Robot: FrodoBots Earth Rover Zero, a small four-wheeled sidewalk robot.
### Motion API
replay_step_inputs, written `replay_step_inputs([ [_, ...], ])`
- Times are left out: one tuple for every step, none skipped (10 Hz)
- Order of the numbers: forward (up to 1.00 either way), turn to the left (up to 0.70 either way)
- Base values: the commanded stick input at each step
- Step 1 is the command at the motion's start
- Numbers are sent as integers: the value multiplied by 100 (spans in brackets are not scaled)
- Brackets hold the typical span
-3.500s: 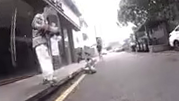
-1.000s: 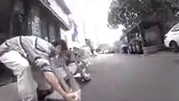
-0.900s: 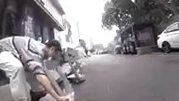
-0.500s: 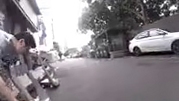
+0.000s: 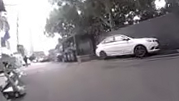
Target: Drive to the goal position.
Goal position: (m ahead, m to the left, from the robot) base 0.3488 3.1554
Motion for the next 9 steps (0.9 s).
replay_step_inputs([
  [0, -70],
  [0, -70],
  [0, -70],
  [0, -70],
  [0, -70],
  [0, -70],
  [0, -70],
  [0, -70],
  [0, -70],
])
